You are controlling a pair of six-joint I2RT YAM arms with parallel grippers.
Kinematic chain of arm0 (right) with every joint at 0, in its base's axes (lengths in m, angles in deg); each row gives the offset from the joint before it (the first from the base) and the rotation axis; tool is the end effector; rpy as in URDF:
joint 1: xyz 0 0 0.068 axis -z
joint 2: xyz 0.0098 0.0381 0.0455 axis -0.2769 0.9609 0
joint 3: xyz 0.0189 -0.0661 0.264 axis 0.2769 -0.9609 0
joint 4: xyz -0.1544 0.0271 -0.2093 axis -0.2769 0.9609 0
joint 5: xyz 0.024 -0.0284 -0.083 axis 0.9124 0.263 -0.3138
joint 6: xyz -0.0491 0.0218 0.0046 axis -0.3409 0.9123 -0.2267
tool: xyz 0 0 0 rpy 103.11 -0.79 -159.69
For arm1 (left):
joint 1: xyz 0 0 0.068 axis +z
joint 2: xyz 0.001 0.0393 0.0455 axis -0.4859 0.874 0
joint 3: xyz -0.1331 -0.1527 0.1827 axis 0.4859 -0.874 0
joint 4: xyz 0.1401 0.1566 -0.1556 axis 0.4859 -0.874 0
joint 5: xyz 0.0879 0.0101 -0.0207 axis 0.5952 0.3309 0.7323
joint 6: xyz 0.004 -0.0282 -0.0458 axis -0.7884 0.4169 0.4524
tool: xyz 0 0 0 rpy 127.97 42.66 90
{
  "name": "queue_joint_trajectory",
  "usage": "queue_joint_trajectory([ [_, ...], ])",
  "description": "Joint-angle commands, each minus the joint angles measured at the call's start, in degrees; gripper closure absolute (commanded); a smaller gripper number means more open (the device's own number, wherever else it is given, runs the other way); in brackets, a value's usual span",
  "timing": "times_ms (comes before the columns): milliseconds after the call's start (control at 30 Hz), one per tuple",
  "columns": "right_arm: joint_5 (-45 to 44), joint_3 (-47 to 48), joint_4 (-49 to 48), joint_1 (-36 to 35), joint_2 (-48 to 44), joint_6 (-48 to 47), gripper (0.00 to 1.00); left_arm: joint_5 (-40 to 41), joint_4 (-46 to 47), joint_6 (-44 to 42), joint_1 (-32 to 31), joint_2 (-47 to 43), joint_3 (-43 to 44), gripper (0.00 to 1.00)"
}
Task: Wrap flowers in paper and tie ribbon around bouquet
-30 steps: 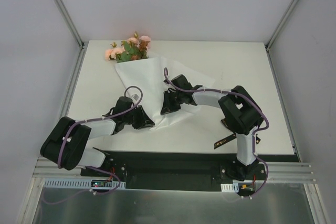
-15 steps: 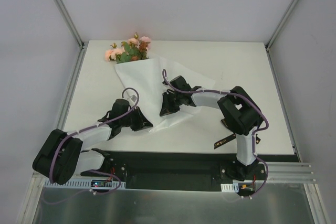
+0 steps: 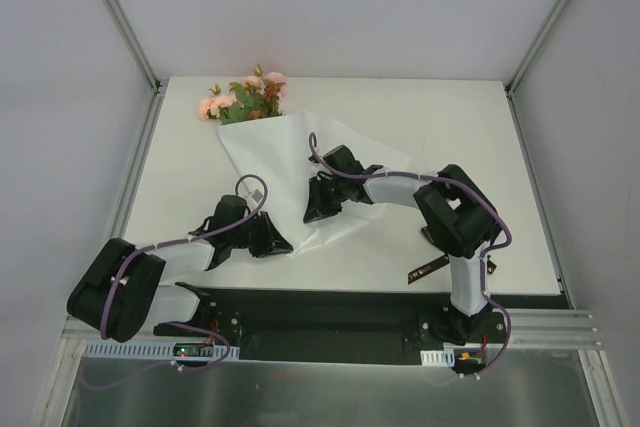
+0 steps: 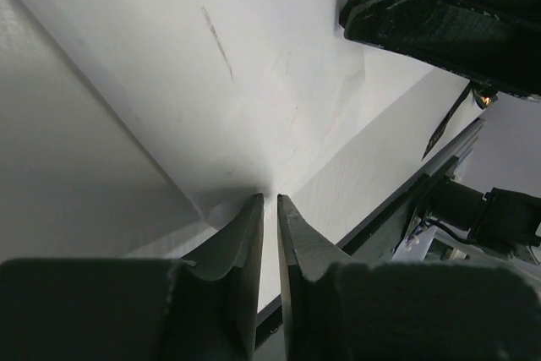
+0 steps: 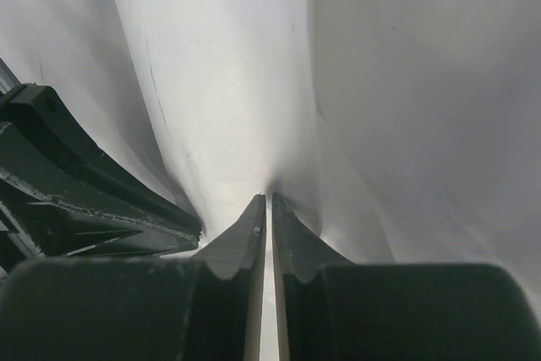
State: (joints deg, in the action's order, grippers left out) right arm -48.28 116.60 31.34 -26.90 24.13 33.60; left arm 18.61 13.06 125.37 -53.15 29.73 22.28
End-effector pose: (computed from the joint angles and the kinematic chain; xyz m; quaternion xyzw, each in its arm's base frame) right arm 0.2921 0.2948 0.1454 -0.2993 0.8570 0.3691 0.1993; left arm 0.1802 -0.0999 0.1230 -0.0833 0.8696 -0.4421 0.2037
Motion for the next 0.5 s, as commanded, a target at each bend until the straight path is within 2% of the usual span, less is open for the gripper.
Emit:
queue_joint_trajectory([
  [0, 1.9, -0.4, -1.3, -0.3, -1.8, 1.0, 0.90, -3.2, -4.9, -3.6, -0.7, -5.0, 1.9, 0.83],
  [100, 2.5, -0.7, -1.4, -0.1, -4.0, 2.0, 0.86, -3.6, -7.0, -4.8, -0.7, -6.7, 5.9, 0.78],
  [167, 2.3, -1.3, -1.7, 0.4, -6.6, 2.5, 0.84, -5.0, -7.1, -5.5, -0.7, -4.0, 9.5, 0.78],
  [300, 1.4, -5.2, -3.2, 3.2, -13.9, 4.6, 0.74, -6.3, -6.7, -5.7, -1.0, 5.5, 15.2, 0.88],
  [400, -0.7, -13.2, -4.1, 6.2, -22.5, 4.1, 0.57, -6.8, -2.0, -4.1, -2.9, 12.6, 17.2, 0.91],
  [433, -1.4, -18.6, -4.7, 7.2, -25.0, 4.2, 0.49, -6.6, -1.1, -3.8, -3.9, 15.1, 17.6, 0.92],
  [467, -1.7, -22.0, -5.5, 8.3, -27.2, 4.5, 0.45, -6.6, 1.0, -3.2, -4.2, 16.2, 17.7, 0.92],
])
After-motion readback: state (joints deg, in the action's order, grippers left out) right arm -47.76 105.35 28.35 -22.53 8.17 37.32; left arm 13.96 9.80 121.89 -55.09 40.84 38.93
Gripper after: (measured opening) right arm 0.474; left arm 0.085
